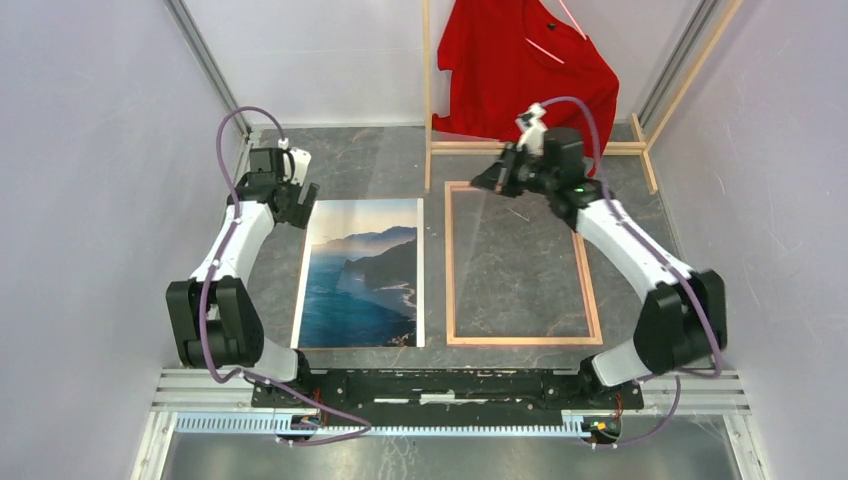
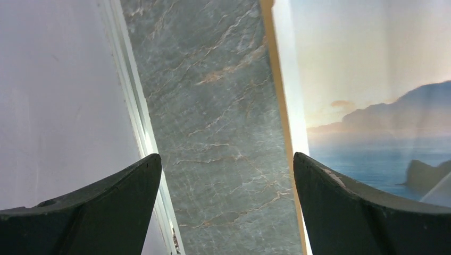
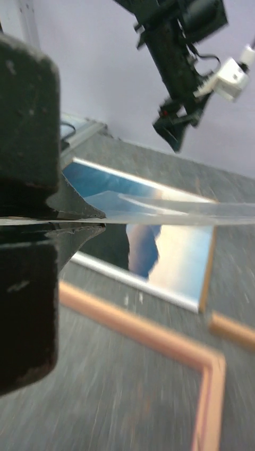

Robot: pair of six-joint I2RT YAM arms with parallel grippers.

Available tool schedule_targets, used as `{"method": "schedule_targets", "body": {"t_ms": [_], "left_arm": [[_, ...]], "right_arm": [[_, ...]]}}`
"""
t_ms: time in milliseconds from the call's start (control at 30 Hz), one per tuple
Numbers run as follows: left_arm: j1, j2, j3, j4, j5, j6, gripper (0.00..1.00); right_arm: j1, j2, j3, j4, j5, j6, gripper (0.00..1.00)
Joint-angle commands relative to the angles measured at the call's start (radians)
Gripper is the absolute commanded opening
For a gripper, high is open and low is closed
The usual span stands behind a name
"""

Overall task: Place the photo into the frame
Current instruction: Pick up the photo frame item at the center of the board, then place the photo frame item in the photo frame.

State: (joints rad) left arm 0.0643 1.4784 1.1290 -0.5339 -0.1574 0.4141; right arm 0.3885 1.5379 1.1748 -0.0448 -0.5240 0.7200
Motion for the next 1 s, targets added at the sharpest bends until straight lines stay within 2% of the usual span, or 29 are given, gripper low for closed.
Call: {"method": "schedule_targets", "body": {"t_ms": [0,67,133,233,333,400,467,500,533,633,867,967], "left_arm": [[-0.11,-0.032,0.037,-0.095,0.009,0.046,1.0],[-0.176,-0.035,0.026,-0.092,-0.019,0.043,1.0],[-0.237,-0.026,0.02,-0.084,-0.061,0.038,1.0],[-0.304,-0.007,0.03,-0.093,-0.075,0.028,1.0],[-0.378,-0.001,0.022,-0.091,-0.099,0.039,1.0],[-0.426,0.011,0.015,-0.086,-0.149,0.056,1.0],[-0.457,0.023,0.011,-0.08,-0.179,0.073,1.0],[-0.462,0.027,0.012,-0.078,-0.183,0.077,1.0],[-0.465,0.03,0.012,-0.077,-0.182,0.079,1.0],[-0.466,0.038,0.009,-0.077,-0.179,0.081,1.0],[-0.469,0.03,-0.014,-0.058,-0.169,0.087,1.0],[-0.469,0.034,-0.022,-0.043,-0.169,0.084,1.0]], "right_arm": [[-0.168,-0.117,-0.016,-0.32,0.011,-0.266,0.0],[-0.239,-0.125,-0.033,-0.422,0.056,-0.358,0.0],[-0.278,-0.123,-0.053,-0.458,0.116,-0.418,0.05],[-0.294,-0.079,-0.066,-0.508,0.228,-0.473,0.07],[-0.31,-0.029,-0.081,-0.507,0.261,-0.494,0.12],[-0.326,-0.015,-0.094,-0.489,0.264,-0.488,0.26],[-0.332,-0.014,-0.108,-0.47,0.295,-0.476,0.5],[-0.334,-0.015,-0.113,-0.466,0.32,-0.464,0.65],[-0.336,-0.02,-0.119,-0.462,0.34,-0.454,0.76],[-0.343,-0.041,-0.138,-0.462,0.387,-0.44,0.97],[-0.361,-0.203,-0.343,-0.411,0.371,-0.363,0.98],[-0.36,-0.272,-0.454,-0.395,0.274,-0.33,0.98]]}}
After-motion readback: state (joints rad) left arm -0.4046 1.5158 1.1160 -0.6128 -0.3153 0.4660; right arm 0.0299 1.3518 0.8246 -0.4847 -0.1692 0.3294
